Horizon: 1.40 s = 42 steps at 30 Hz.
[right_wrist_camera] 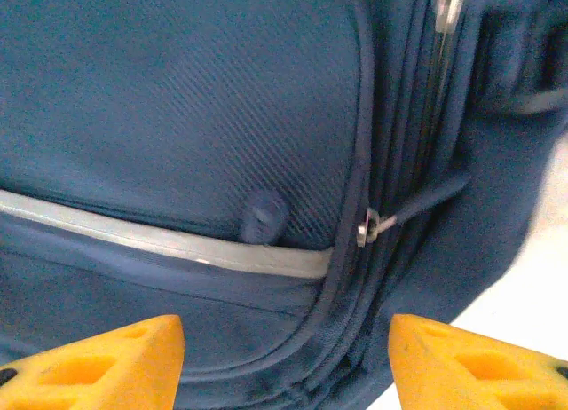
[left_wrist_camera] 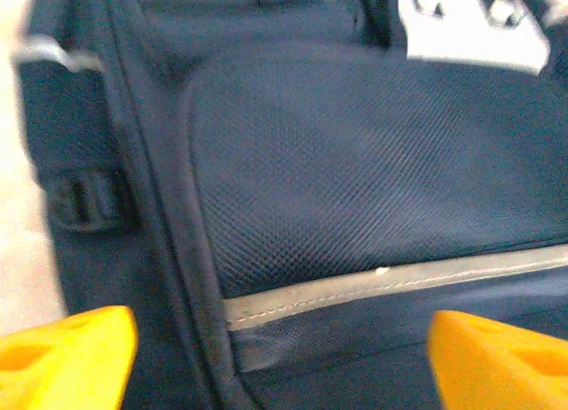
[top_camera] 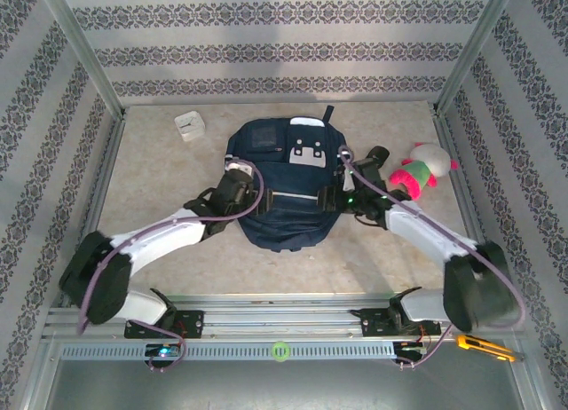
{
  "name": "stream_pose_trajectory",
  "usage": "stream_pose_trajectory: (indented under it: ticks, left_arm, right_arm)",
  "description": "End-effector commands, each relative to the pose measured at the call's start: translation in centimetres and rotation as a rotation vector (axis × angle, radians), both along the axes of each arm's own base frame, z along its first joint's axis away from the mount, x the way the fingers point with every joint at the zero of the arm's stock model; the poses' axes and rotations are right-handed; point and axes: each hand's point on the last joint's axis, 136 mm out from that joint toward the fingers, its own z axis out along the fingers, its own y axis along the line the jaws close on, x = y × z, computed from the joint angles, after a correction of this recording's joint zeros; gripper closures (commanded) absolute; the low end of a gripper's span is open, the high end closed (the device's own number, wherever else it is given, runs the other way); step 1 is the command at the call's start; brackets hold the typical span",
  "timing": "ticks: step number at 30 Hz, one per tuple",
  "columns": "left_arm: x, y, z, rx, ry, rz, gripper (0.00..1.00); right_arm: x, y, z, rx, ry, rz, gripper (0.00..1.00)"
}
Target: Pack the student bag
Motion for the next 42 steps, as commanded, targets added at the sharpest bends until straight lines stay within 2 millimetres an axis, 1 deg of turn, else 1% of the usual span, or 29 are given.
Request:
stream_pose_trajectory:
  ticks: [1, 2, 3, 5, 6, 8, 10, 11, 13, 14, 15, 16, 19, 23, 24, 26, 27, 29, 30, 31, 32, 33, 34, 35, 37, 38, 40, 41, 42]
  left_arm:
    - [0.1, 4.5, 7.3, 0.095, -0.171, 0.079, 0.04]
    - [-0.1, 6.2, 8.6, 0.121, -0.219, 0.114, 0.00]
    - [-0.3, 7.5, 9.4, 0.148, -0.263, 0.141, 0.01]
    - [-1.0, 10.6, 10.8, 0.209, -0.370, 0.211, 0.01]
    - [-1.4, 11.8, 10.8, 0.239, -0.401, 0.235, 0.01]
    - [-2.4, 14.2, 11.2, 0.286, -0.494, 0.309, 0.00]
    - [-3.3, 15.9, 10.9, 0.335, -0.556, 0.359, 0.00]
    - [-3.7, 16.5, 10.4, 0.369, -0.580, 0.376, 0.00]
    - [-4.4, 17.8, 9.3, 0.411, -0.618, 0.430, 0.00]
    - [-4.8, 18.3, 8.4, 0.427, -0.625, 0.449, 0.00]
    - [-5.0, 18.7, 7.8, 0.435, -0.634, 0.468, 0.00]
    - [-5.2, 19.0, 6.7, 0.444, -0.635, 0.480, 0.00]
    - [-5.4, 19.9, 3.9, 0.465, -0.607, 0.495, 0.00]
    - [-4.4, 20.0, 0.0, 0.445, -0.542, 0.419, 0.01]
    - [-4.1, 20.0, -0.6, 0.431, -0.542, 0.401, 0.01]
    - [-3.3, 19.7, -0.9, 0.429, -0.573, 0.364, 0.01]
    - [-2.9, 19.7, -1.1, 0.428, -0.580, 0.346, 0.01]
    - [-1.5, 19.9, -1.5, 0.426, -0.602, 0.330, 0.01]
    - [-0.8, 20.1, -1.3, 0.454, -0.622, 0.330, 0.01]
    - [-0.2, 20.7, -0.9, 0.492, -0.628, 0.383, 0.01]
    - [-0.1, 21.3, -0.9, 0.513, -0.607, 0.431, 0.01]
    - [0.0, 21.1, -1.1, 0.504, -0.585, 0.411, 0.01]
    - [0.2, 20.4, -1.6, 0.479, -0.557, 0.348, 0.01]
    - [0.6, 19.5, -2.2, 0.453, -0.527, 0.263, 0.01]
    - [1.1, 18.0, -3.2, 0.426, -0.461, 0.132, 0.01]
    - [1.6, 17.5, -3.6, 0.418, -0.435, 0.101, 0.01]
    - [2.4, 17.1, -3.6, 0.365, -0.410, 0.096, 0.01]
    - [2.5, 16.3, -3.5, 0.281, -0.422, 0.073, 0.01]
    - [2.6, 15.4, -3.4, 0.256, -0.465, 0.014, 0.01]
  right_arm:
    - [-0.1, -3.1, 6.0, -0.074, -0.170, -0.010, 0.35]
    - [0.0, -4.1, 7.6, -0.084, -0.232, -0.022, 0.24]
    - [0.1, -5.0, 8.6, -0.100, -0.282, -0.037, 0.02]
    - [0.4, -7.3, 10.0, -0.152, -0.382, -0.077, 0.02]
    - [0.6, -8.3, 10.1, -0.181, -0.410, -0.098, 0.02]
    - [0.9, -10.6, 9.9, -0.239, -0.462, -0.139, 0.02]
    - [1.3, -12.5, 9.2, -0.274, -0.488, -0.180, 0.02]
    - [1.5, -13.4, 8.4, -0.284, -0.497, -0.196, 0.02]
    - [1.9, -15.0, 7.6, -0.269, -0.520, -0.267, 0.02]
    - [2.0, -15.6, 7.1, -0.269, -0.536, -0.290, 0.02]
    - [2.2, -16.0, 6.6, -0.277, -0.554, -0.307, 0.02]
    - [2.3, -16.4, 5.8, -0.295, -0.571, -0.322, 0.02]
    - [2.6, -16.6, 2.7, -0.328, -0.574, -0.304, 0.02]
    - [3.3, -16.7, -0.5, -0.317, -0.528, -0.302, 0.02]
    - [3.6, -16.7, -1.1, -0.309, -0.533, -0.311, 0.02]
    - [4.0, -16.6, -2.1, -0.287, -0.528, -0.316, 0.02]
    - [4.7, -16.4, -1.4, -0.289, -0.540, -0.301, 0.02]
    - [5.5, -16.2, -0.5, -0.270, -0.621, -0.308, 0.02]
    - [6.0, -16.0, 0.1, -0.264, -0.660, -0.296, 0.02]
    - [6.2, -15.5, -0.1, -0.282, -0.675, -0.266, 0.02]
    - [6.2, -15.4, -1.3, -0.292, -0.670, -0.258, 0.02]
    - [6.2, -15.3, -2.4, -0.290, -0.661, -0.250, 0.02]
    - [6.6, -15.1, -3.2, -0.285, -0.675, -0.242, 0.02]
    - [7.0, -14.7, -2.6, -0.260, -0.721, -0.239, 0.02]
    - [7.0, -14.9, -3.4, -0.283, -0.627, -0.220, 0.02]
    - [7.7, -14.8, -3.0, -0.286, -0.637, -0.219, 0.02]
    - [7.6, -14.4, -2.8, -0.280, -0.669, -0.206, 0.02]
    - [7.7, -14.2, -2.8, -0.281, -0.661, -0.194, 0.02]
    - [7.7, -14.2, -2.9, -0.282, -0.655, -0.192, 0.02]
